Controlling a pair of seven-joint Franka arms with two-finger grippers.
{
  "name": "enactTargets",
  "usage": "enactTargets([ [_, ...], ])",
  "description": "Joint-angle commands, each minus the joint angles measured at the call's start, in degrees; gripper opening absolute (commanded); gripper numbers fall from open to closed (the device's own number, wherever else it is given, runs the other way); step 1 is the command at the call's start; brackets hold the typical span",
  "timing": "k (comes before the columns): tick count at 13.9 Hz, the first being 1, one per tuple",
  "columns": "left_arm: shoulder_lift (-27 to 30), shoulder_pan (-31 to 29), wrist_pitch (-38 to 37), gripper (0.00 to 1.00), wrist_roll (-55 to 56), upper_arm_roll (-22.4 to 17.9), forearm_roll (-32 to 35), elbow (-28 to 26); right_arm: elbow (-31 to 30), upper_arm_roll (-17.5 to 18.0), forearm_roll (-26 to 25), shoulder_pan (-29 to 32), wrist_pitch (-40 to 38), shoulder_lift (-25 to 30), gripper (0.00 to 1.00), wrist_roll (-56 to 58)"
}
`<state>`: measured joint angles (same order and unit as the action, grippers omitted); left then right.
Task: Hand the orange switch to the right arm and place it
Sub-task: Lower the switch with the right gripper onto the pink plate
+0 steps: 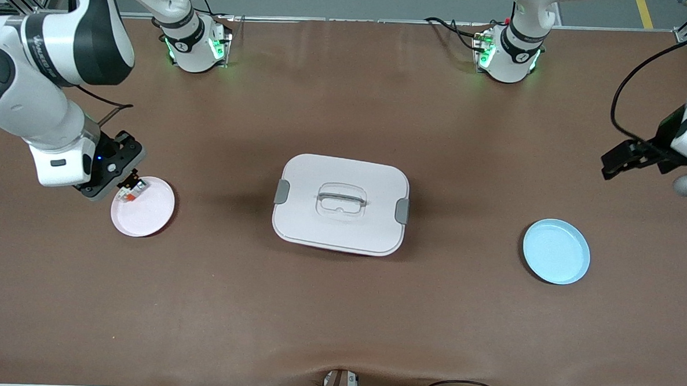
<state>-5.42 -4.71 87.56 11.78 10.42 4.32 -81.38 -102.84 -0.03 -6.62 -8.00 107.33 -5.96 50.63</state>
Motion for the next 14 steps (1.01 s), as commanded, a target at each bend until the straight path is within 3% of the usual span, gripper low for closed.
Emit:
enactTargets([
  [1,6.8,3.1,0.2,1.00,-3.6,-5.1,-2.7,-7.1,-5.4,1.0,-1.9,3.5,7.8,0.8,0.00,11.3],
  [6,9.5,6.0,0.5,1.00,-5.8,-8.1,-2.7,-10.0,-16.0,1.0,-1.9,8.7,25.4,-0.6,0.00,22.6],
  [14,9.2,6.2,1.0,1.00,-7.0,-8.4,-2.7,-9.7,-17.0,0.9,-2.2,12.7,30.0,-9.5,0.00,31.4],
])
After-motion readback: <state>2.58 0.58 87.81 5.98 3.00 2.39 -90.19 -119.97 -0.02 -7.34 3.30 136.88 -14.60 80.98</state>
